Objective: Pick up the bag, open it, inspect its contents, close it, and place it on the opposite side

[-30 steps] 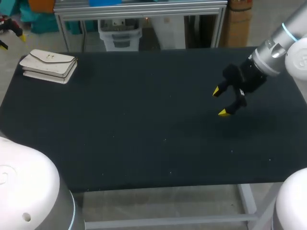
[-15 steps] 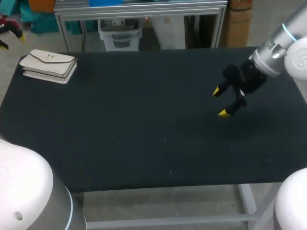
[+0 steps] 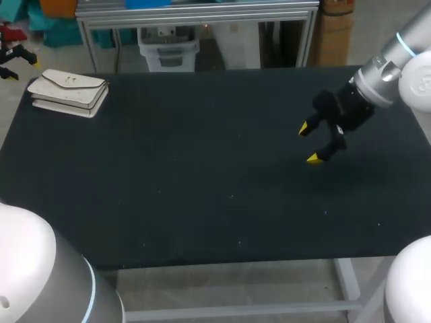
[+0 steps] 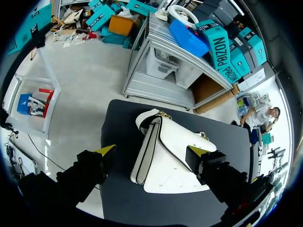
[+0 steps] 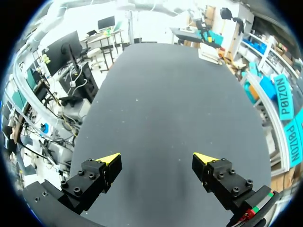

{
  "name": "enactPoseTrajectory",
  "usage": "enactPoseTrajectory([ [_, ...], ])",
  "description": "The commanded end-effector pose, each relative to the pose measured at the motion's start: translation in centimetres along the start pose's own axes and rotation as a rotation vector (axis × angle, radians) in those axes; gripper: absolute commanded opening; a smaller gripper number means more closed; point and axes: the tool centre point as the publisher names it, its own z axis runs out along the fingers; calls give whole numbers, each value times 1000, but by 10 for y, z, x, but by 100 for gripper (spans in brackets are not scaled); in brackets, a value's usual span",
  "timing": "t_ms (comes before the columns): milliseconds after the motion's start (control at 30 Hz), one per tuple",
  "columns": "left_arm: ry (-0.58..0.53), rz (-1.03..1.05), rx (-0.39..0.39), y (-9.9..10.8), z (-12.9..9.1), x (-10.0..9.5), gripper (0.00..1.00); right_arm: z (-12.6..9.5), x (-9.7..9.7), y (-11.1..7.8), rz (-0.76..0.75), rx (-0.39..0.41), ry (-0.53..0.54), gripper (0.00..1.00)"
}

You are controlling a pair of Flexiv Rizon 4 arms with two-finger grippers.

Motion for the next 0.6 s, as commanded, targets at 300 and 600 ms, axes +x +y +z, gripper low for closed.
enactPoseTrajectory([
  [300, 92, 2, -657, 15, 6, 3, 96, 0, 0, 0, -1, -1, 0, 100],
  [600, 99, 12, -723, 30, 17, 14, 61, 0, 0, 0, -1, -1, 0, 100],
])
